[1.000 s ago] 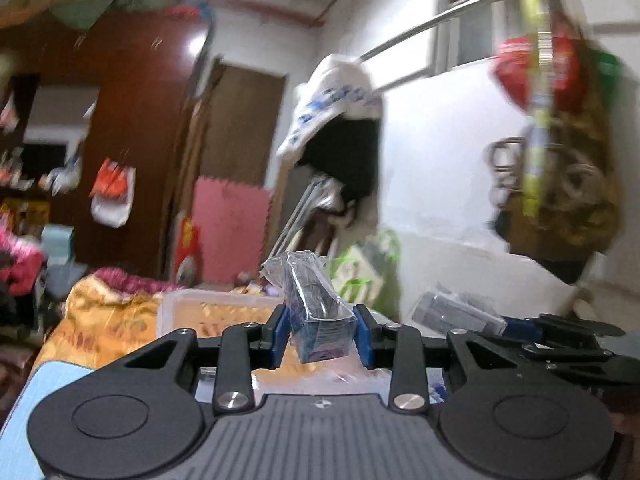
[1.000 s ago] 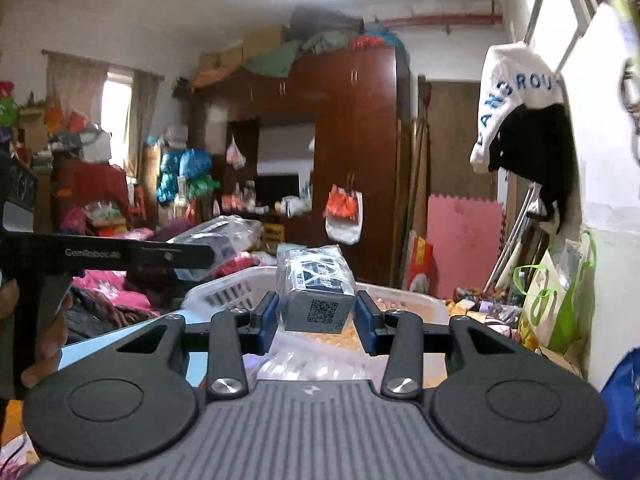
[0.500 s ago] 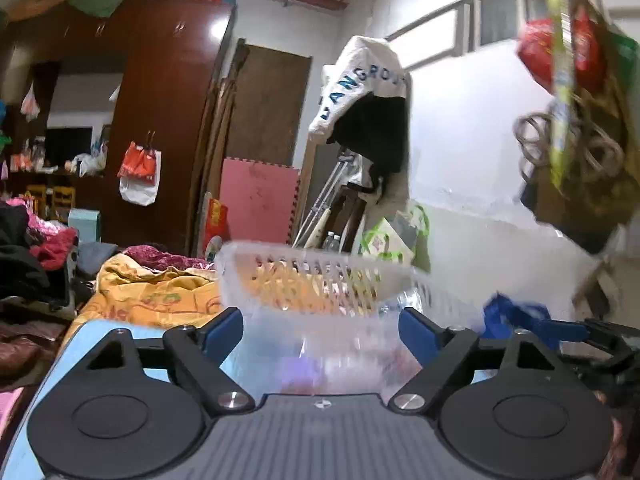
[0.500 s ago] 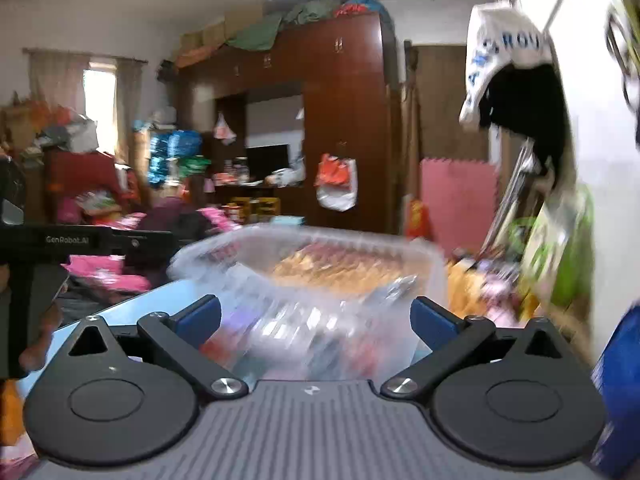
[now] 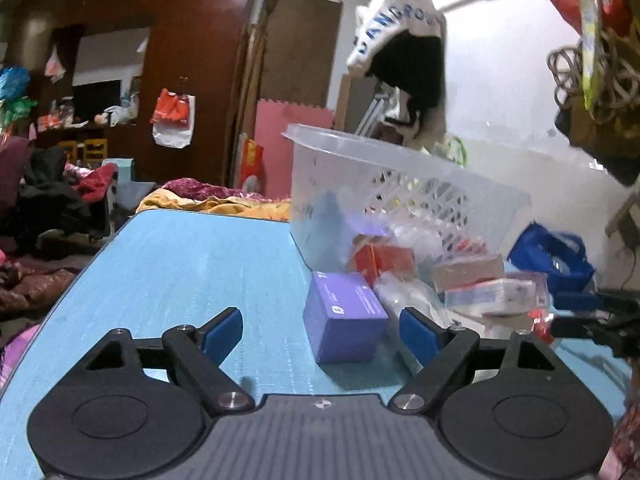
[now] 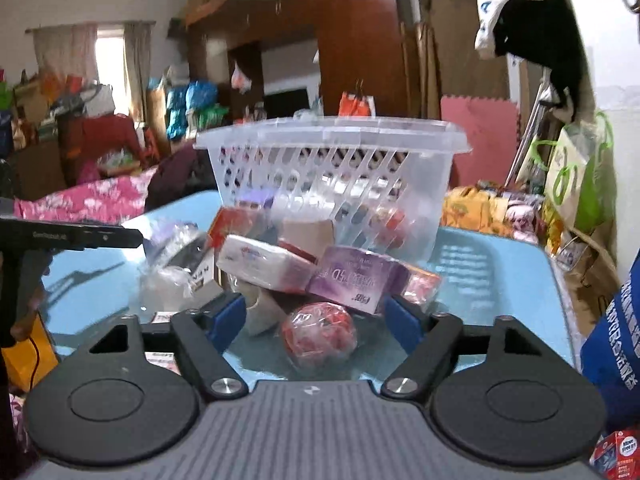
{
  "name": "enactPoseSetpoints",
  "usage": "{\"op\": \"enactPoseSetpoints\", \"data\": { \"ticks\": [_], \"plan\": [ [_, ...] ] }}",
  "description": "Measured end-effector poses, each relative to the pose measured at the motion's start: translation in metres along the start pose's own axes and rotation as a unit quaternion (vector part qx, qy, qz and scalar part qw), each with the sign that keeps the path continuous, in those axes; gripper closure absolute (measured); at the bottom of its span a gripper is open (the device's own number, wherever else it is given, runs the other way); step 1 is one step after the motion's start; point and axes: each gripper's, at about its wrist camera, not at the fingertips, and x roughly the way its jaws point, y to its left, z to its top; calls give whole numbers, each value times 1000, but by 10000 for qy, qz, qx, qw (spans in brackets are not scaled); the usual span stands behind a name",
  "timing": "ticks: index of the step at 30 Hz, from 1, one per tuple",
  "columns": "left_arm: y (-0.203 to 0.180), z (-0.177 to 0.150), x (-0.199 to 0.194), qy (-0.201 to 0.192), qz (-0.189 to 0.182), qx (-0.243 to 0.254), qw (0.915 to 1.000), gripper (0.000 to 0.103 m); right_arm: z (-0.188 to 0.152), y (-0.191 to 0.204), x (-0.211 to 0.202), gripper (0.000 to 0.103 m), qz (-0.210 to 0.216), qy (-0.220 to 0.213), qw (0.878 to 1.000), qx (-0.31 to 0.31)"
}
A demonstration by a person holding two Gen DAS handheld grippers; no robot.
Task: Organize objects
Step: 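Grasp the purple box with left gripper while right gripper grasps the red bagged ball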
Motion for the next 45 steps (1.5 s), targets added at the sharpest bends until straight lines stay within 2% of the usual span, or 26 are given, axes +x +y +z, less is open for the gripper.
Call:
{"op": "enactPoseSetpoints", "data": {
  "ticks": [1, 3, 7, 10, 12, 14, 15, 16, 18, 21, 24, 28, 31, 40, 45],
  "plan": [
    [-3, 1, 2, 51, 42, 87, 9999, 15, -4, 1, 3, 33, 48, 95, 9999, 11],
    [-11, -4, 3, 152, 161, 278, 9994, 15, -14, 2, 4, 43, 96, 183, 9998, 33],
    [-25, -2, 11, 387, 479, 622, 9962, 15, -14, 2, 4, 43, 88, 290, 9995, -27],
    [-33, 0, 20, 588, 511, 756, 9941, 15, -15, 2, 7, 44, 108, 423, 9990, -35],
    [-35, 1, 24, 712, 464, 782, 9933, 15, -16, 2, 5, 50, 88, 407, 9991, -14],
    [-36, 1, 22, 668, 476, 750, 9938, 17, -15, 3, 4, 51, 110, 401, 9991, -49],
    [-36, 1, 22, 632, 499, 734, 9940, 30, -16, 4, 3, 52, 114, 377, 9992, -89],
    [-35, 1, 22, 652, 540, 726, 9938, 59, -14, 6, 2, 52, 95, 331, 9993, -131],
    [-34, -1, 22, 664, 500, 731, 9939, 58, -16, 11, -5, 53, 77, 86, 9995, -309],
    [-37, -6, 14, 394, 371, 861, 9948, 58, -19, 17, -13, 53, -9, -220, 9988, -434],
    [-34, -7, 5, 90, 187, 756, 9969, 58, -20, 15, -21, 53, -5, -499, 9981, -366],
    [-25, -9, -2, -254, -24, 450, 9987, 58, -19, 9, -23, 53, 130, -591, 9980, -202],
    [-25, -8, -1, -304, -108, 423, 9986, 58, -18, 9, -22, 53, 135, -635, 9977, -168],
    [-25, -11, -9, -649, -220, 537, 9962, 58, -23, 3, -28, 53, 185, -949, 9953, 71],
    [-24, -16, -27, -1123, -42, 410, 9928, 58, -29, -11, -42, 53, 118, -1465, 9876, 544]
  ]
}}
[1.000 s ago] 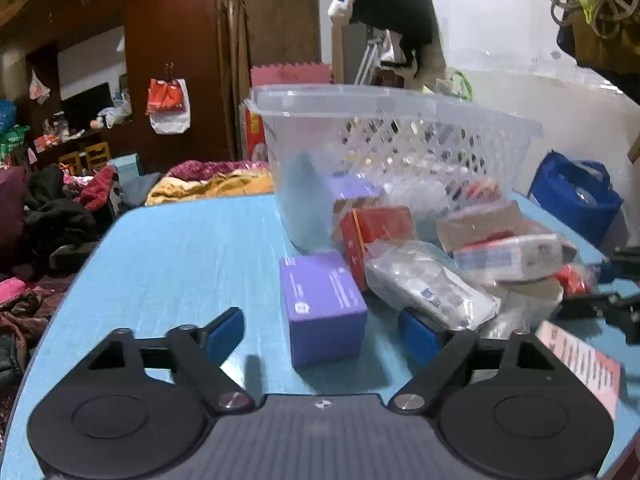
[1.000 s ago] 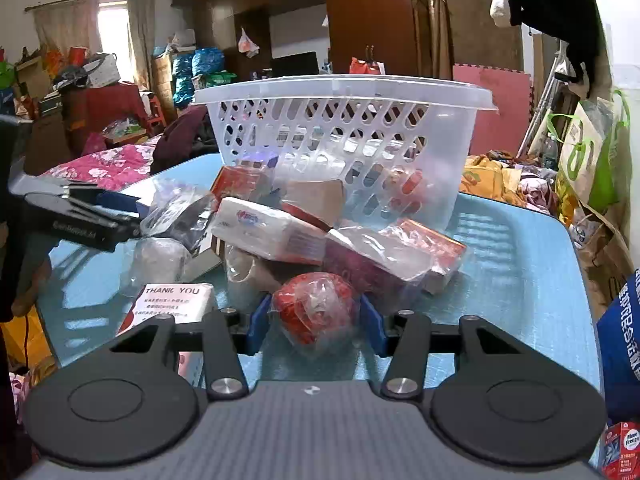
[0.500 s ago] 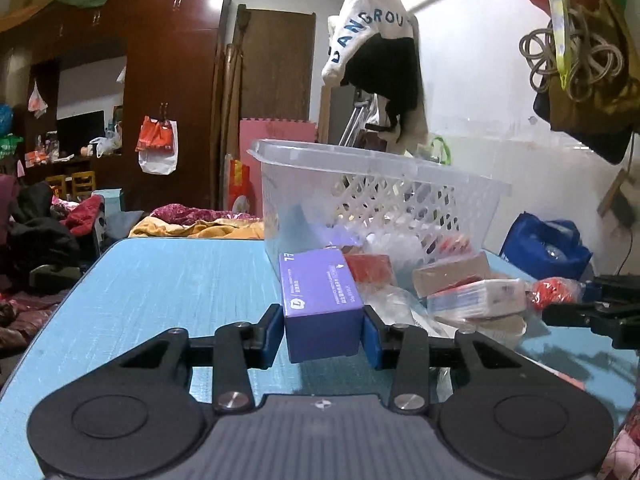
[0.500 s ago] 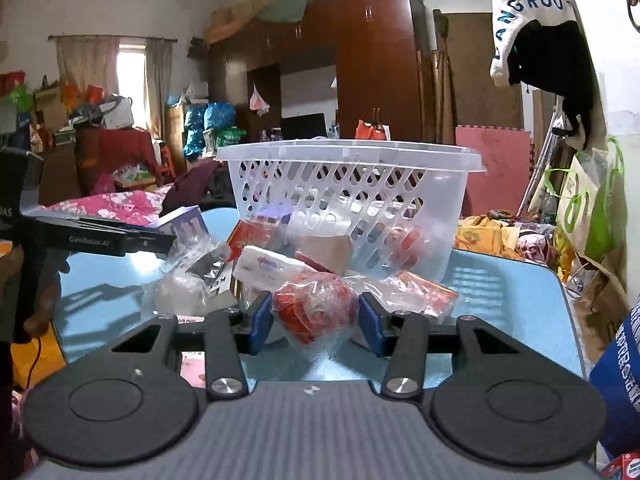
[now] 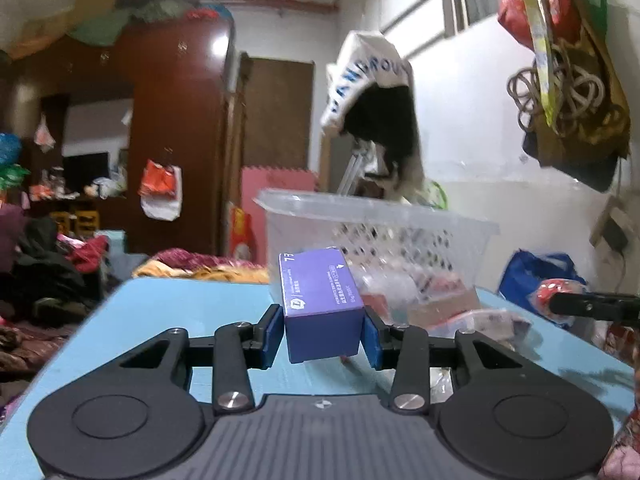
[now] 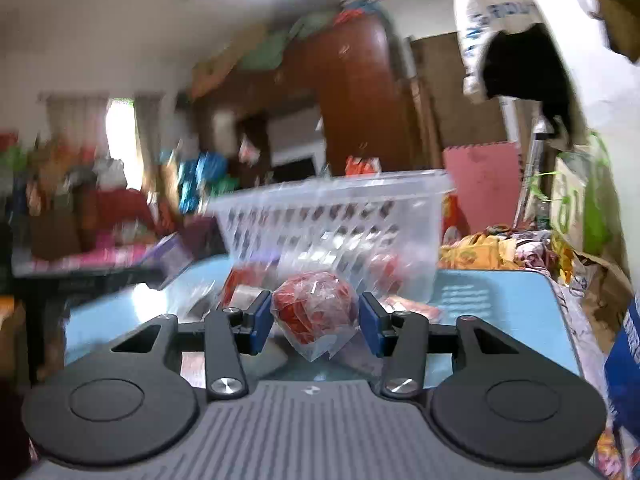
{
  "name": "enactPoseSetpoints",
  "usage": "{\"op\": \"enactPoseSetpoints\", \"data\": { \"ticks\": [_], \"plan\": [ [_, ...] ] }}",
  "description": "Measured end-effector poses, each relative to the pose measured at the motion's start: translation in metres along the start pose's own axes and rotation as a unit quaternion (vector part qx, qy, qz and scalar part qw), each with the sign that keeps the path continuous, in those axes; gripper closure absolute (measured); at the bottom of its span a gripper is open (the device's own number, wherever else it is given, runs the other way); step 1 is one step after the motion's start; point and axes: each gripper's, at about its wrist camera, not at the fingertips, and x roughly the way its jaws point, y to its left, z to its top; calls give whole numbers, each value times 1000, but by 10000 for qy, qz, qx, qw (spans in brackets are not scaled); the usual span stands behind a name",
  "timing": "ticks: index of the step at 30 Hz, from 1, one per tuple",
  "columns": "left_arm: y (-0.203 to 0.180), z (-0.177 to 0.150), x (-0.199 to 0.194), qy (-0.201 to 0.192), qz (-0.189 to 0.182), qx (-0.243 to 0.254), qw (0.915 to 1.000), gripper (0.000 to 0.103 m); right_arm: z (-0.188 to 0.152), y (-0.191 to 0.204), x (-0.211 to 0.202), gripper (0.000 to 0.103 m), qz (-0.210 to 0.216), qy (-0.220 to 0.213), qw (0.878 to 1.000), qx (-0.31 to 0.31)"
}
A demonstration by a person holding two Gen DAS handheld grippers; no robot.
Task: Organize objects
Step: 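Carry the purple box and red ball over the basket and open both grippers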
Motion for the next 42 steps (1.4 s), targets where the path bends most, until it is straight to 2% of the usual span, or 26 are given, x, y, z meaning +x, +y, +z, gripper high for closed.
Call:
{"op": "enactPoseSetpoints", "data": {
  "ticks": [3, 5, 6, 9, 11, 14, 18, 19, 20, 21, 22, 23, 25, 29, 33, 36, 38, 40, 42],
  "plan": [
    [-3, 12, -12, -116, -204, -88, 9997, 58, 11, -1, -2, 53, -4, -39, 9999, 135],
    [-11, 27, -17, -323, -154, 72, 9993, 58, 31, 4, -4, 53, 38, -202, 9997, 106],
    [-14, 36, -17, -382, -167, 111, 9991, 58, 44, 9, -4, 53, -17, -285, 9996, -14],
    [-18, 72, -3, -326, -530, 45, 9981, 58, 91, 29, 11, 53, -187, -351, 9979, -520],
    [-22, 98, 17, -242, -665, -28, 9975, 58, 119, 35, 36, 53, -156, -166, 9977, -639],
    [-31, 127, 53, -99, -551, -24, 9984, 58, 152, 30, 87, 53, -174, 301, 9979, -550],
    [-31, 145, 110, 433, -514, -191, 9976, 57, 160, 21, 141, 50, -564, 703, 9946, -522],
    [-29, 144, 121, 464, -509, -288, 9972, 48, 158, 20, 150, 49, -625, 798, 9933, -555],
    [-28, 143, 131, 534, -480, -300, 9970, 37, 155, 18, 155, 29, -612, 933, 9921, -568],
    [-27, 141, 140, 626, -421, -288, 9967, 20, 153, 17, 159, 7, -619, 1034, 9911, -573],
    [-25, 136, 142, 636, -332, -298, 9970, 19, 148, 18, 156, 2, -692, 1021, 9906, -588],
    [-24, 132, 142, 636, -235, -292, 9973, 19, 144, 20, 150, 1, -727, 977, 9907, -610],
    [-20, 125, 130, 560, -306, -242, 9977, 19, 141, 23, 133, 0, -624, 889, 9925, -564],
    [-13, 102, 76, 388, -442, -348, 9977, 19, 122, 29, 89, 0, -183, 844, 9963, -41],
    [-14, 53, 16, 402, -719, -392, 9958, 17, 59, 53, 32, 0, 146, 956, 9953, -80],
    [-20, 17, -13, 326, -737, -289, 9963, 17, 14, 72, 15, 0, 448, 1400, 9888, -253],
    [-20, 3, -22, 410, -795, -269, 9956, 17, -10, 80, 10, 0, 647, 1505, 9861, -267],
    [-20, -5, -24, 552, -862, -356, 9941, 17, -20, 85, 14, 1, 846, 1615, 9828, -296],
    [-27, -9, -21, 674, -887, -211, 9936, 17, -25, 88, 17, 5, 723, 1503, 9854, -337]
  ]
}}
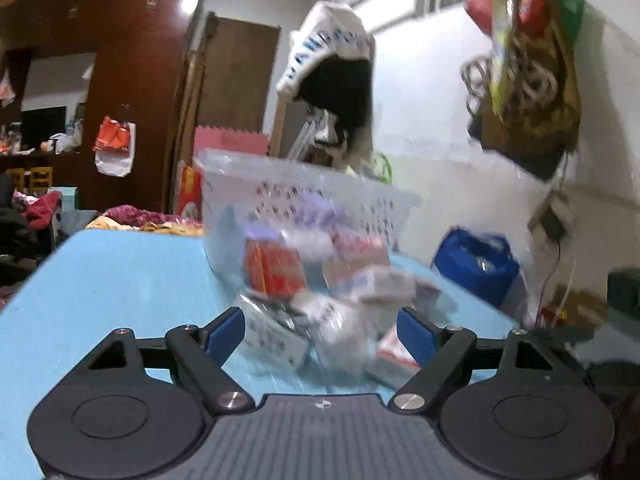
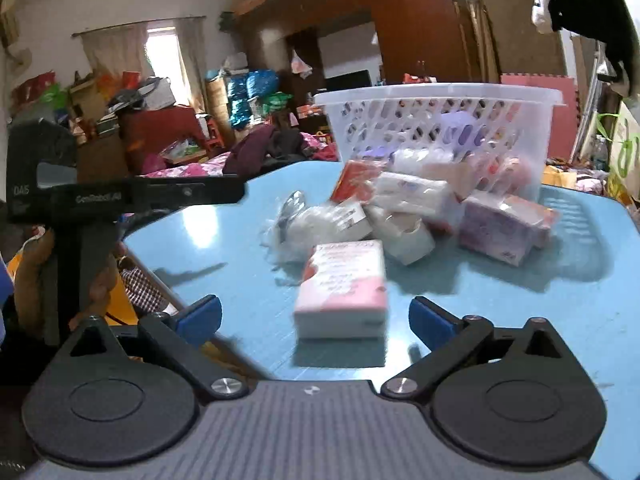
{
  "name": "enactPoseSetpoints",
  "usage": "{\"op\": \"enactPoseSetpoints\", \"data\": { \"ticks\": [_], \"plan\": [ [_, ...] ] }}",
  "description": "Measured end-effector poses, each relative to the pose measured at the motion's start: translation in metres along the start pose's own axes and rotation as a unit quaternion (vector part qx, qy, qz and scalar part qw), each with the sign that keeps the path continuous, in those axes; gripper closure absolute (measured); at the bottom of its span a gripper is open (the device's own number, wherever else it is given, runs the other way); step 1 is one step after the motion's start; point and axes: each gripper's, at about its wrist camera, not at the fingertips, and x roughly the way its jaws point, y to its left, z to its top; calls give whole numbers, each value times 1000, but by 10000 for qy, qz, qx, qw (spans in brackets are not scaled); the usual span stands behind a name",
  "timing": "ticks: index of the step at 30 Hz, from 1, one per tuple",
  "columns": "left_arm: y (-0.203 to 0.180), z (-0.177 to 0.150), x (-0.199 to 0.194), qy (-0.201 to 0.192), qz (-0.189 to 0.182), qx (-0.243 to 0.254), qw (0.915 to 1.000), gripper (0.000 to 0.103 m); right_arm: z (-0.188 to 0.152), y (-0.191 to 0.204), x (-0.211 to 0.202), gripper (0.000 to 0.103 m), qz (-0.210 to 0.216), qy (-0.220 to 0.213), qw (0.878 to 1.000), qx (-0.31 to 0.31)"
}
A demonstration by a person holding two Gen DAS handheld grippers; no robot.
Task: Organize objects
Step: 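Grasp the pink THANK YOU tissue pack with the right gripper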
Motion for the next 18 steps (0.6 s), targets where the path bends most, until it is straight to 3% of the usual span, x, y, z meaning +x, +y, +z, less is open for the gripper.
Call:
{"op": "enactPoseSetpoints", "data": {
  "ticks": [1, 3, 5, 12, 18],
  "plan": [
    [-5, -4, 1, 5, 21, 54, 10000, 17, 1, -1, 3, 8, -58, 2, 10000, -14],
    [-11, -8, 5, 82, 3, 161, 9998, 17, -1, -1, 9, 32, -140, 46, 9998, -108],
    [-17, -13, 7, 137, -79, 213, 9996, 17, -5, 1, 6, 48, -383, -13, 9990, -246],
    [-39, -22, 33, 363, -73, 268, 9990, 17, -24, -19, -31, 48, -732, -325, 9968, 52],
    [-38, -16, 56, 497, 484, 153, 9975, 17, -22, -31, -36, 48, -711, -478, 9961, 225]
  ]
}}
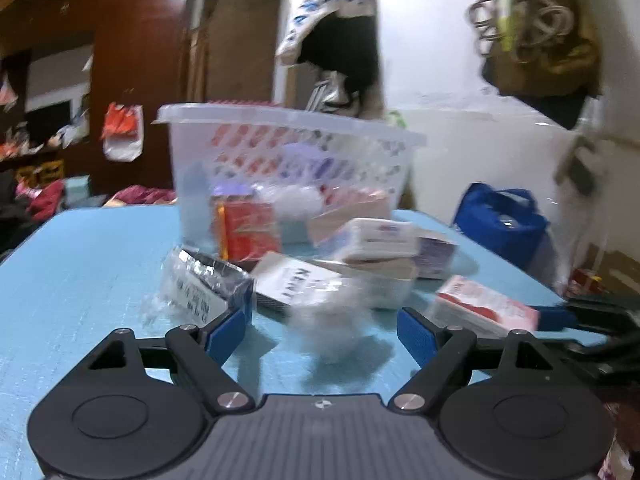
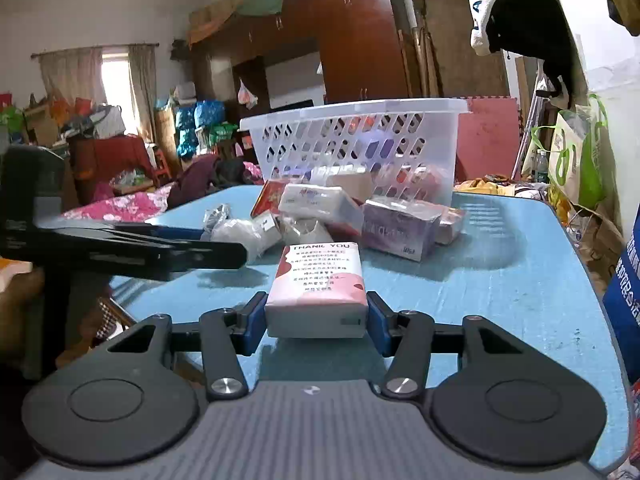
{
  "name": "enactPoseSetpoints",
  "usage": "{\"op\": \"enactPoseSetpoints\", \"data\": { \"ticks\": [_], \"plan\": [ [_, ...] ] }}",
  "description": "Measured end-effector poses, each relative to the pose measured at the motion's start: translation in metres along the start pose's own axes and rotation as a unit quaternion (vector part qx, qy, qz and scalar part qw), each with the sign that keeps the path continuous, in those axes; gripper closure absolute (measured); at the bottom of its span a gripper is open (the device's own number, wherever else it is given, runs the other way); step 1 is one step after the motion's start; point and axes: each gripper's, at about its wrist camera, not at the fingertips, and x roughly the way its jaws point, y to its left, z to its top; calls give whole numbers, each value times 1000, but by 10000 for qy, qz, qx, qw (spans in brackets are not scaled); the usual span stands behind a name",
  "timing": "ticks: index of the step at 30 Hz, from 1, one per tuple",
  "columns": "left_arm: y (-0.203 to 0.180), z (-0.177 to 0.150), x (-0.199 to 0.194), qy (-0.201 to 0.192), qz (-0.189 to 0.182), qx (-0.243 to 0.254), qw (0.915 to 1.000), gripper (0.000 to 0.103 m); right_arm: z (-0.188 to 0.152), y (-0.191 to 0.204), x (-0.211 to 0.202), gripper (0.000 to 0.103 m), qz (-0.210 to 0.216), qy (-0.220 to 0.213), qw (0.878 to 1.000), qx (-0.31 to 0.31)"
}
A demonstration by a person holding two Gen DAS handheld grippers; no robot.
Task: Organize objects
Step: 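Grasp the pink THANK YOU tissue pack with the right gripper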
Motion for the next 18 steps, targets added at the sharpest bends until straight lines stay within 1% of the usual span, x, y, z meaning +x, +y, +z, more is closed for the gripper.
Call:
{"op": "enactPoseSetpoints", "data": {
  "ticks": [3, 5, 8, 10, 11, 12, 18],
  "plan": [
    [0, 2, 3, 35, -1, -5, 10000, 17, 1, 0, -1, 48, -21, -35, 10000, -10],
    [-3, 2, 3, 2, -24, 98, 9999, 21, 1, -2, -2, 48, -32, -37, 10000, -20],
    [-8, 0, 4, -66, -145, 236, 9996, 39, 2, -4, -2, 48, -40, -48, 10000, 13],
    [-11, -2, 3, -123, -230, 358, 9990, 63, 1, -6, -2, 48, -42, -61, 10000, 42],
    [-13, -3, 2, -190, -217, 429, 9987, 67, 1, -7, -2, 48, -39, -62, 10000, 52],
    [-14, -3, 1, -240, -219, 459, 9984, 69, 1, -7, -3, 48, -40, -59, 10000, 46],
    [-14, -9, -12, -485, -272, 622, 9965, 70, 0, -6, -3, 48, -76, -4, 10000, -65]
  ]
}}
